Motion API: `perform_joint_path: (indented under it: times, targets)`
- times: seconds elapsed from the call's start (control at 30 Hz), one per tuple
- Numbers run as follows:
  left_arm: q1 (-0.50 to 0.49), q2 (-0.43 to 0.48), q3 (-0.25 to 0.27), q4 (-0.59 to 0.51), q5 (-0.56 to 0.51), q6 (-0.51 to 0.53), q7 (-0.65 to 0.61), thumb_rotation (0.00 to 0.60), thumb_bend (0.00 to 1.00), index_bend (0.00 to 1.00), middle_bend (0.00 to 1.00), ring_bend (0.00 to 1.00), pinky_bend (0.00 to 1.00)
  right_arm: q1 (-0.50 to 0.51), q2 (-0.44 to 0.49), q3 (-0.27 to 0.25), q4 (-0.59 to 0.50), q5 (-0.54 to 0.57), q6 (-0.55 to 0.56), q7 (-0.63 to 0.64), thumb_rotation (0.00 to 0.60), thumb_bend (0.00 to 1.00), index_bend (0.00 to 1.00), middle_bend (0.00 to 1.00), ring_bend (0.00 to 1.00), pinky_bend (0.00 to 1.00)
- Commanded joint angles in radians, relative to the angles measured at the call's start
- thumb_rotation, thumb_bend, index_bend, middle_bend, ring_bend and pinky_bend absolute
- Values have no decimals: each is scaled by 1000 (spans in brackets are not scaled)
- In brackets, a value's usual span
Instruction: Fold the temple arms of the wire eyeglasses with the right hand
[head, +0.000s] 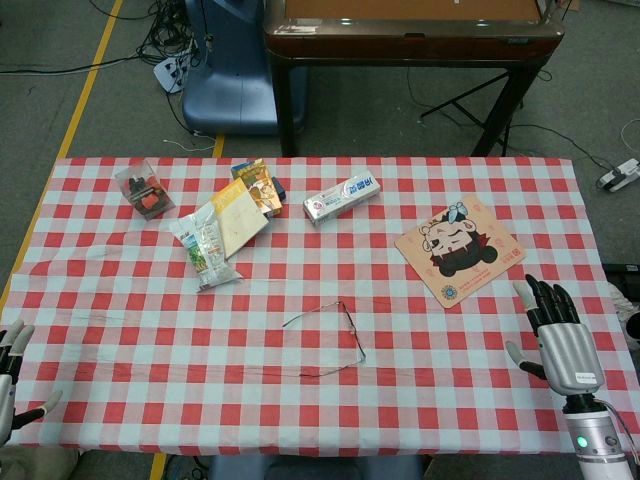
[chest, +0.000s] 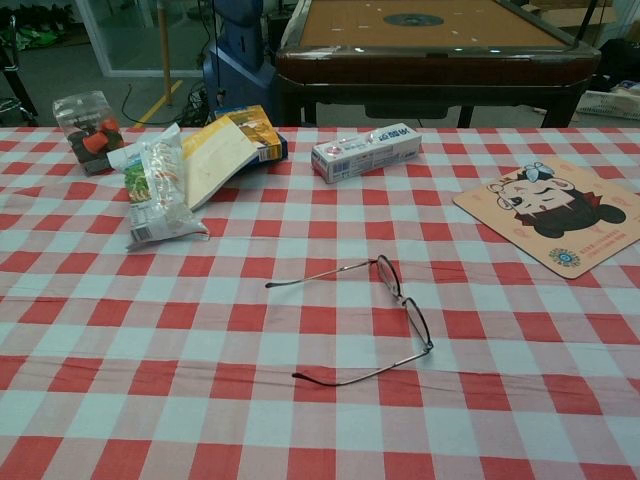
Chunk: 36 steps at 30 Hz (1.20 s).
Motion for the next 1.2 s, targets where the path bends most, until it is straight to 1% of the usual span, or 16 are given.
perform_joint_path:
  times: [0.03,0.4,0.73,0.93,1.03,1.07,1.1,1.13,1.17,1.2]
  targets:
    - [-2,1,1,-2,3,-2,1,600,164,0,0,0,0,0,0,-2,1,-3,-1,3,600,263,0,0,0,0]
    - [-5,7,-2,-3,12,5,-6,600,164,0,0,0,0,-1,8,-6,-7,-15,4,8,600,268,0,0,0,0]
    - [-35,18,-18,-5,8,-23,4,600,164,0,0,0,0,-5,11,-9,-10,-18,10,6,600,279,0,0,0,0]
    - [-41,27,-22,-15,7,-25,16,600,164,0,0,0,0,6,7,-15,-10,-30,-8,2,600,282,0,24,0,0]
    - [-40,27,-20,-20,9,-22,19,600,164,0,0,0,0,23,6,-21,-18,-47,-34,-8,600,283,0,82,0,0]
    - [-40,26,-18,-22,10,-22,22,600,164,0,0,0,0,33,4,-22,-26,-58,-45,-16,600,283,0,116,0,0]
    - [-40,25,-17,-24,10,-22,25,600,164,0,0,0,0,42,0,-23,-34,-69,-54,-22,600,288,0,172,19,24]
    - [-40,24,-16,-25,11,-22,28,600,164,0,0,0,0,53,-4,-25,-41,-81,-65,-29,600,291,0,210,49,59]
    - [-40,22,-14,-27,12,-24,31,600,164,0,0,0,0,69,-9,-30,-53,-98,-87,-39,600,298,0,268,114,139]
    - [-40,22,-12,-29,12,-24,32,600,164,0,0,0,0,83,-13,-33,-62,-109,-108,-48,600,312,0,335,215,258]
